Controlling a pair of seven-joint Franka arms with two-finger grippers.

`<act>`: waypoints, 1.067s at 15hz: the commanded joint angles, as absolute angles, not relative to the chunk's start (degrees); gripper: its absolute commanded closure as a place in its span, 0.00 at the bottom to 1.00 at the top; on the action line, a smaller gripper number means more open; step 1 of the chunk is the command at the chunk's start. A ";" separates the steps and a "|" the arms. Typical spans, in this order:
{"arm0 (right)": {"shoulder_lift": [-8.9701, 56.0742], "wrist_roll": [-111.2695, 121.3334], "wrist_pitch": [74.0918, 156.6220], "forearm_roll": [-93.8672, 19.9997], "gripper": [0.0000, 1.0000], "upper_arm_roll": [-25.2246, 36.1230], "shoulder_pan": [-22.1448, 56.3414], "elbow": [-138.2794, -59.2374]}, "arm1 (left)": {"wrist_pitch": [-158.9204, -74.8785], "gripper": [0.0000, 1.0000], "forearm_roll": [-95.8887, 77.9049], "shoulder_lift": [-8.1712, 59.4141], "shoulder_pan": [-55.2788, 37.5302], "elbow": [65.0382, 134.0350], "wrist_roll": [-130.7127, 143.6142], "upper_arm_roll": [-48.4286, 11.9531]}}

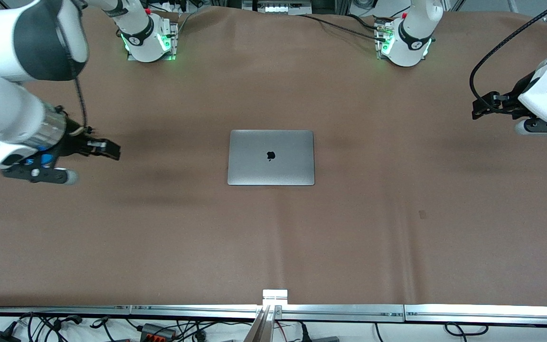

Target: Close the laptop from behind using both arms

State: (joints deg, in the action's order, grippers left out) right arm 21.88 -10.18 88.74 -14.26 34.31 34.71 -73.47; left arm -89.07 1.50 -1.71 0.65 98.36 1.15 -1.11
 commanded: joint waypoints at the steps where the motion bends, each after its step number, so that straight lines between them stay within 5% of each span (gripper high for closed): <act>1: 20.05 -6.00 91.49 -13.63 0.00 24.22 22.73 -72.68 | -87.28 0.00 2.99 -1.85 0.35 96.51 2.20 -1.49; 6: 16.44 -0.70 94.48 -4.06 0.00 6.96 4.85 -75.66 | -87.10 0.00 2.72 -1.85 0.70 96.59 1.94 -1.49; 13: 15.39 0.52 95.19 -1.32 0.00 4.04 1.76 -78.83 | -86.66 0.00 2.55 -1.85 0.70 96.50 1.93 -1.49; 16: 8.90 0.79 99.65 -1.14 0.00 4.04 1.76 -88.55 | -86.66 0.00 2.55 -1.67 0.62 96.42 1.93 -1.49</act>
